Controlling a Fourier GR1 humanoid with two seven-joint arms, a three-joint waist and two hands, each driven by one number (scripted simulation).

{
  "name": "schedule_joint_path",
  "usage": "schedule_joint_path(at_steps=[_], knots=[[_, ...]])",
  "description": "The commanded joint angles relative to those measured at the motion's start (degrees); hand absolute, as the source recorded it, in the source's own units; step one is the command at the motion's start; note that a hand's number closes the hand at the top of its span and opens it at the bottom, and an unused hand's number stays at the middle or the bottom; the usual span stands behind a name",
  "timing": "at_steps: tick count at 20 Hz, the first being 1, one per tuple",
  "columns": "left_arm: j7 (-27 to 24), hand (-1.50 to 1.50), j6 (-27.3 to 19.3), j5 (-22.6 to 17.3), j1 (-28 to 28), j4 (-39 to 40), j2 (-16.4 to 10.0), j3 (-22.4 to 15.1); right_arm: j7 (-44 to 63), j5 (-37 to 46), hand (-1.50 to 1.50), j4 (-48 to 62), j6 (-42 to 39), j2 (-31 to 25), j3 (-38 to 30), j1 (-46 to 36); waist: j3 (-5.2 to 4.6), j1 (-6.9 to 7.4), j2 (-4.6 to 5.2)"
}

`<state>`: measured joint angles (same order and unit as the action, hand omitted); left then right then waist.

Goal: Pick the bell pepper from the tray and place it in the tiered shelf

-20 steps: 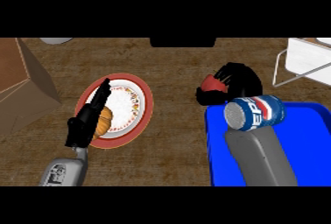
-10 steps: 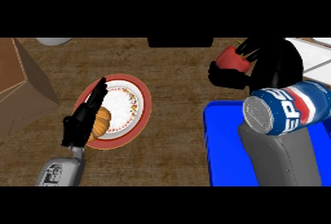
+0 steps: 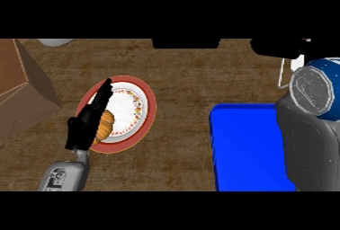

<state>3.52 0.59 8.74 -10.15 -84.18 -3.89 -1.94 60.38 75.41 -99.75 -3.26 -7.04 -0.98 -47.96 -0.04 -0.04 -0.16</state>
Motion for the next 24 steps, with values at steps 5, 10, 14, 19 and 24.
schedule_joint_path(at_steps=[5, 10, 14, 19, 24], knots=[[-0.3, 0.00, 1.0, -0.3, 1.6, -1.4, -0.8, 0.4, 0.9, 0.5, 1.50, 6.4, -3.4, -6.3, -8.8, -7.8, 0.02, 0.36, 0.13], [-1.9, 0.00, -0.5, 1.2, -0.8, 2.6, 0.5, 0.0, -1.8, 1.3, 1.50, 11.2, -0.5, -9.7, -11.6, -9.0, 0.01, 0.32, 0.29], [-0.9, 0.00, 1.5, -0.9, -0.2, 0.4, -0.9, 1.5, -3.9, 0.6, 1.50, 11.9, -1.7, -13.9, -13.5, -11.4, 0.02, 0.35, 0.14], [-4.5, 0.00, 0.0, 0.9, -0.4, 4.3, 0.8, 0.3, -10.4, -2.5, 1.50, 14.7, 0.6, -18.3, -16.5, -8.6, 0.03, 0.02, 0.19], [-1.6, 0.00, 1.1, 0.0, 0.9, -0.4, -0.7, 1.0, -15.2, 0.6, 1.50, 27.7, 6.8, -22.2, -16.0, -12.1, 0.04, 0.77, 0.32]])
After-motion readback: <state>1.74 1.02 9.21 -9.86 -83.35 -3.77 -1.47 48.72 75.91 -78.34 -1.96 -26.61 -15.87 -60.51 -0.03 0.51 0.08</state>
